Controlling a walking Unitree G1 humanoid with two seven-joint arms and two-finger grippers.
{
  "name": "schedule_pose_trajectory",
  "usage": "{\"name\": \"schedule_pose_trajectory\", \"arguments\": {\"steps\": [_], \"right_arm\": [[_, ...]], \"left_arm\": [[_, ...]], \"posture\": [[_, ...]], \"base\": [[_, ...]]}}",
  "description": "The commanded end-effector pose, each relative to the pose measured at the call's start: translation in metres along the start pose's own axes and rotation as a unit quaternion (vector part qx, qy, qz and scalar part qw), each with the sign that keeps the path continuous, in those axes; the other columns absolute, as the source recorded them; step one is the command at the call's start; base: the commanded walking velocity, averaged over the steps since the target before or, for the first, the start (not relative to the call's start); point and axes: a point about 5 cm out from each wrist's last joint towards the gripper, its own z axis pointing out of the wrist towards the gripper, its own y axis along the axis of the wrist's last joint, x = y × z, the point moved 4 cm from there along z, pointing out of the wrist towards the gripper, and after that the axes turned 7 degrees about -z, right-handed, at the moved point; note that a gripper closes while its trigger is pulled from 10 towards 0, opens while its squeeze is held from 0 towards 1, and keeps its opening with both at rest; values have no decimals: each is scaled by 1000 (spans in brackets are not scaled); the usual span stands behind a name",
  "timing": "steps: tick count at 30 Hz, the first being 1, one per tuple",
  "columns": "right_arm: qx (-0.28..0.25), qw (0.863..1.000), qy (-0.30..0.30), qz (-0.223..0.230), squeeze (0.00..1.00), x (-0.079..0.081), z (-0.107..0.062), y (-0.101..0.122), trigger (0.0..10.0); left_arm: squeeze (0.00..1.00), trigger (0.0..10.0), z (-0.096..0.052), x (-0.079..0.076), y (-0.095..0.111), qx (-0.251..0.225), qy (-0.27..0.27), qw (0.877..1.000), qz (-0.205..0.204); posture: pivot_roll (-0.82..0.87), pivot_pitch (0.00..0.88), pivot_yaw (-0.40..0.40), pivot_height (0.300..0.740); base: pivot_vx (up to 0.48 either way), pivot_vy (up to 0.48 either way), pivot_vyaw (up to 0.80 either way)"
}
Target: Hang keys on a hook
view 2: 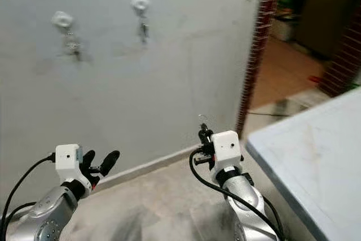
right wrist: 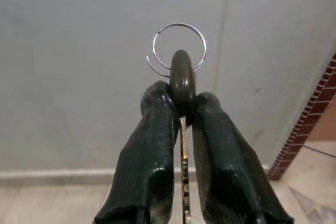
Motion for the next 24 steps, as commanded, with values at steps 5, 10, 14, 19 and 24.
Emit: {"name": "schedule_pose_trajectory", "arguments": {"steps": [5, 10, 14, 19, 24], "right_arm": [[-8, 1000, 16, 3, 0, 6, 5, 1, 10000], [-10, 1000, 19, 2, 0, 6, 7, 1, 10000], [-21, 1000, 13, -8, 0, 1, 5, 10, 10000], [-26, 1000, -2, -8, 0, -9, 3, 18, 10000], [-32, 999, -19, -22, 0, -24, -4, 26, 10000]], "left_arm": [[0, 10000, 3, 1, 0, 8, -11, 1000, 4], [0, 10000, 5, -2, -1, 15, -19, 1000, 5], [0, 10000, 2, -4, 7, 0, -21, 999, 43], [0, 10000, -4, -14, 15, -14, -37, 997, 61], [0, 10000, -11, -31, 17, -4, -79, 994, 70]], "posture": [[-53, 21, 71, 740], [-54, 21, 69, 740], [-52, 21, 69, 740], [-39, 23, 68, 740], [-29, 28, 66, 740]], "base": [[0, 0, 785], [0, 0, 766], [0, 0, 114], [0, 0, 0], [0, 358, 0]]}}
